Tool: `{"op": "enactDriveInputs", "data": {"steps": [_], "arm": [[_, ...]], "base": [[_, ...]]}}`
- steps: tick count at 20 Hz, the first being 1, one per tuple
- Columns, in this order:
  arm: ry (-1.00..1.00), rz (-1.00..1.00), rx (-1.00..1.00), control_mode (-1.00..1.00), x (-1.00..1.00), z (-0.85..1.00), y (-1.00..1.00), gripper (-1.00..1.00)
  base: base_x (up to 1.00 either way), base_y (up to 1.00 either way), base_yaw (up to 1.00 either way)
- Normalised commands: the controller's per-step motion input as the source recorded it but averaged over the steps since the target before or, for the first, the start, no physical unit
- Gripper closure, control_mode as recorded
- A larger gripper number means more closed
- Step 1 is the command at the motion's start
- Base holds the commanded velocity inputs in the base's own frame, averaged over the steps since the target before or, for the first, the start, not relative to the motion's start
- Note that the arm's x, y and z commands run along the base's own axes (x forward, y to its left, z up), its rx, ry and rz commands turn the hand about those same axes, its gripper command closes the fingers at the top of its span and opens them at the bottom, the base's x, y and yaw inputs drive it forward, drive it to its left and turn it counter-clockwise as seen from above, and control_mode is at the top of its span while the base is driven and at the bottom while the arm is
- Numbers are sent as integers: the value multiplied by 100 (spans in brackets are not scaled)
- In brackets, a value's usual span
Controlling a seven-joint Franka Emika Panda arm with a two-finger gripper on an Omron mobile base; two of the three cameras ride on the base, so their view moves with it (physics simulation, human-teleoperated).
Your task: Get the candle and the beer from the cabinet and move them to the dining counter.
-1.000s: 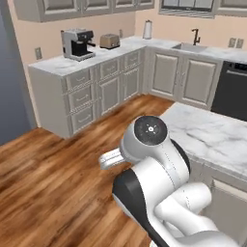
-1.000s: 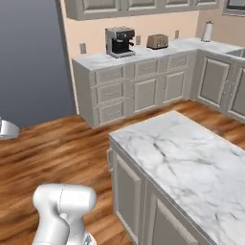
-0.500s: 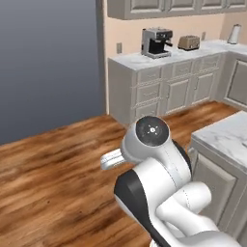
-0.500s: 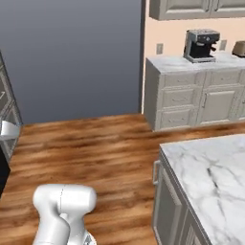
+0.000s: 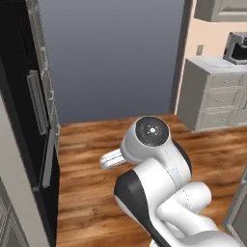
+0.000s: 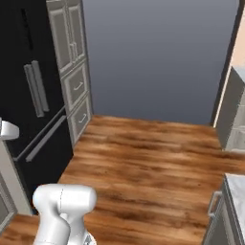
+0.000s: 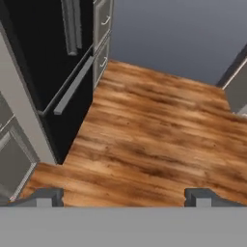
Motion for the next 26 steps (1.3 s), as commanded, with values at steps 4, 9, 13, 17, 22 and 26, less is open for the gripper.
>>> {"op": "enactDriveInputs", "data": {"steps": [4, 9, 13, 17, 22, 26], "arm": [[0, 0, 0, 100, 0, 0, 0, -100], [0, 0, 0, 100, 0, 0, 0, -100], [0, 0, 0, 100, 0, 0, 0, -100], [0, 0, 0, 100, 0, 0, 0, -100], [0, 0, 0, 100, 0, 0, 0, -100], [0, 0, 0, 100, 0, 0, 0, -100]], "base": [[0, 38, 61], [0, 31, 61], [10, 20, 61], [27, 17, 57], [65, 1, 52], [98, 0, 41]]}}
